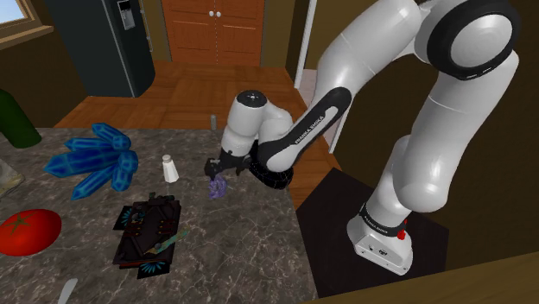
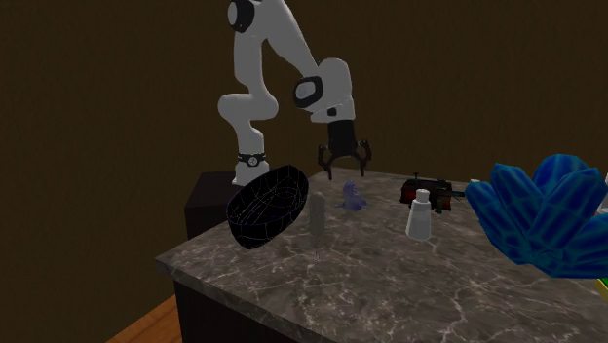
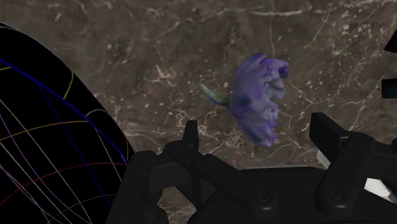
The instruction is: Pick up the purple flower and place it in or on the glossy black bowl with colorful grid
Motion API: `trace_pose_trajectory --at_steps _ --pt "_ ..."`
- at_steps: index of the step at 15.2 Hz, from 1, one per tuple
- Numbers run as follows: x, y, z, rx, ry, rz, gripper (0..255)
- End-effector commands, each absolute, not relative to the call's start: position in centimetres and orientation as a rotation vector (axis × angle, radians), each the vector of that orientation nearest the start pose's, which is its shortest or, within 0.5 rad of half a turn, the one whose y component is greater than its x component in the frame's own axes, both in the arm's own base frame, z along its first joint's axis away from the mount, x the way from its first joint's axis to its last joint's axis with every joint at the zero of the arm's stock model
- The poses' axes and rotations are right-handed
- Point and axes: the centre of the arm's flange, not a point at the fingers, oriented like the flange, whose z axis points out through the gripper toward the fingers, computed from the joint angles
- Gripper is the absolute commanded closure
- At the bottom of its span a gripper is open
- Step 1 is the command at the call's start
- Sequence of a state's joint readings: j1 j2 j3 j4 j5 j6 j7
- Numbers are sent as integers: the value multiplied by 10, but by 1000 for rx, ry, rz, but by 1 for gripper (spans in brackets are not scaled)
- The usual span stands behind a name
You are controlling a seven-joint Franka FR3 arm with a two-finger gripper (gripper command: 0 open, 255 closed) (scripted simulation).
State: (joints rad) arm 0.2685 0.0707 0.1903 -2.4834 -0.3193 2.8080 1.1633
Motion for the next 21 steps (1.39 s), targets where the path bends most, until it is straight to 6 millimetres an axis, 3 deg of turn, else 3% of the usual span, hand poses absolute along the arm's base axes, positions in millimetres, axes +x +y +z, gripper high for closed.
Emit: trace_pose_trajectory --at_steps 1,7,15,16,21 --pt "433 243 280 -2916 719 -455 0" --pt "444 244 247 -2916 719 -455 0" --pt "444 244 247 -2916 719 -455 0" --pt "444 244 247 -2916 719 -455 255" --pt "444 244 247 -2916 719 -455 255"
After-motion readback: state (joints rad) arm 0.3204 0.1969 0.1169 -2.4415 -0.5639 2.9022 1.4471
